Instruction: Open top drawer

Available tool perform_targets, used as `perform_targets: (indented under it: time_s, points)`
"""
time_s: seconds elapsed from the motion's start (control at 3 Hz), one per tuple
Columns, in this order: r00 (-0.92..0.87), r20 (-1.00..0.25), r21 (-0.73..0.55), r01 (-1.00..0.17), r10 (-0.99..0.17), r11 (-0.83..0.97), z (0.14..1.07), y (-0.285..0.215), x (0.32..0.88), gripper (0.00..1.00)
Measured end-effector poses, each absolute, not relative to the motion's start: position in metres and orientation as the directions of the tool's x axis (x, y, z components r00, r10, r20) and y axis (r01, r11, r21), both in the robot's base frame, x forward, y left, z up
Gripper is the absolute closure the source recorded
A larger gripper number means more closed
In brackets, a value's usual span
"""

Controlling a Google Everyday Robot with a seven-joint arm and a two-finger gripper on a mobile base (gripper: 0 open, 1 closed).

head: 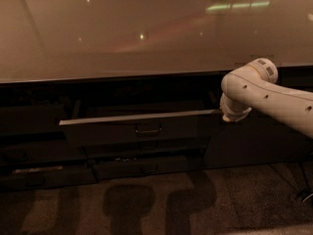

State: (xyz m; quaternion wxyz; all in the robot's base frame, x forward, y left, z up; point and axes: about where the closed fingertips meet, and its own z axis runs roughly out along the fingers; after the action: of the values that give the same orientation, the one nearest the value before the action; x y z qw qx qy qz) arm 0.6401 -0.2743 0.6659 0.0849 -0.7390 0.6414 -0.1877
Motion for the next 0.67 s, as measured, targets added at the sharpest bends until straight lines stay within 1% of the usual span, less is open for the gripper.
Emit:
perform_targets:
  time_s: [0.67]
  points:
    - [0.115, 0.168, -0.364, -0.916, -0.979, -0.17, 0.6657, -0.2743, 0.6323, 1.0]
